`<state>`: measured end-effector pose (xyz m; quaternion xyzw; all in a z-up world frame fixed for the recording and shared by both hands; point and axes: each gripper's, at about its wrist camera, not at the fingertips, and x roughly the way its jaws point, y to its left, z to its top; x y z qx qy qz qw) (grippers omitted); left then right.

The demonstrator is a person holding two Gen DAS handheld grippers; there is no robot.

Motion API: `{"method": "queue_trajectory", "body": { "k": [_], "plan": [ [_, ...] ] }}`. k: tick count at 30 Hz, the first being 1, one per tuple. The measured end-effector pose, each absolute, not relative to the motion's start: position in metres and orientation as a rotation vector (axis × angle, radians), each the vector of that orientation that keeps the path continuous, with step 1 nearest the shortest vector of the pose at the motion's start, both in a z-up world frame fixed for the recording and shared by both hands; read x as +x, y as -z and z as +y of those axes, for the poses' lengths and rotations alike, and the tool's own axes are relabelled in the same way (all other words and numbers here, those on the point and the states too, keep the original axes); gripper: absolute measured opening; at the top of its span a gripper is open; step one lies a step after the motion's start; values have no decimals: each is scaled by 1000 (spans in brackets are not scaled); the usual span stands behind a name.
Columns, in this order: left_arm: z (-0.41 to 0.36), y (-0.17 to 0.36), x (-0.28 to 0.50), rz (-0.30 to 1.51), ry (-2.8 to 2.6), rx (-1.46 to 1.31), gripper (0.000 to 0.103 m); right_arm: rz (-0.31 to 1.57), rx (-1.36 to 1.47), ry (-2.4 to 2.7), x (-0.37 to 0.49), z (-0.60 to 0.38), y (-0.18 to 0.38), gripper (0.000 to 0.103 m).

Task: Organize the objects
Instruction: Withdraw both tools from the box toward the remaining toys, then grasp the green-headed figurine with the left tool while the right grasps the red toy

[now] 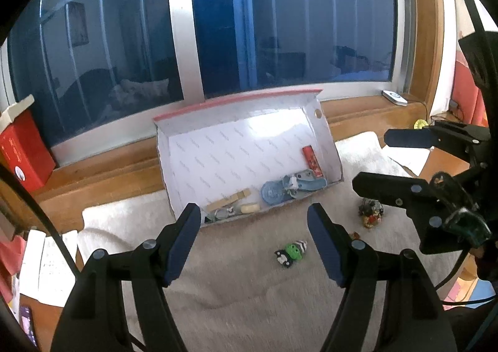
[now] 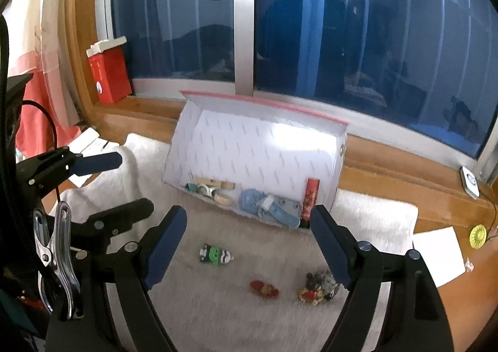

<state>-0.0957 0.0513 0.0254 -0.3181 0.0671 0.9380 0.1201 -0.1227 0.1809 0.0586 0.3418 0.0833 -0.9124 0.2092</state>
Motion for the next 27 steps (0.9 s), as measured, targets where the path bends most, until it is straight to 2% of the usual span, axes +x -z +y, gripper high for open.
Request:
{"method": "queue_trajectory", "body": {
  "k": [18,27],
  "plan": [
    [46,44,-100,64,-2583,-1220,72,152,1335,2447,-119,200,23,83],
    [30,66,-110,-269,-2494,-1287,72,116,1405,2431,-119,209,38,83]
  ]
}}
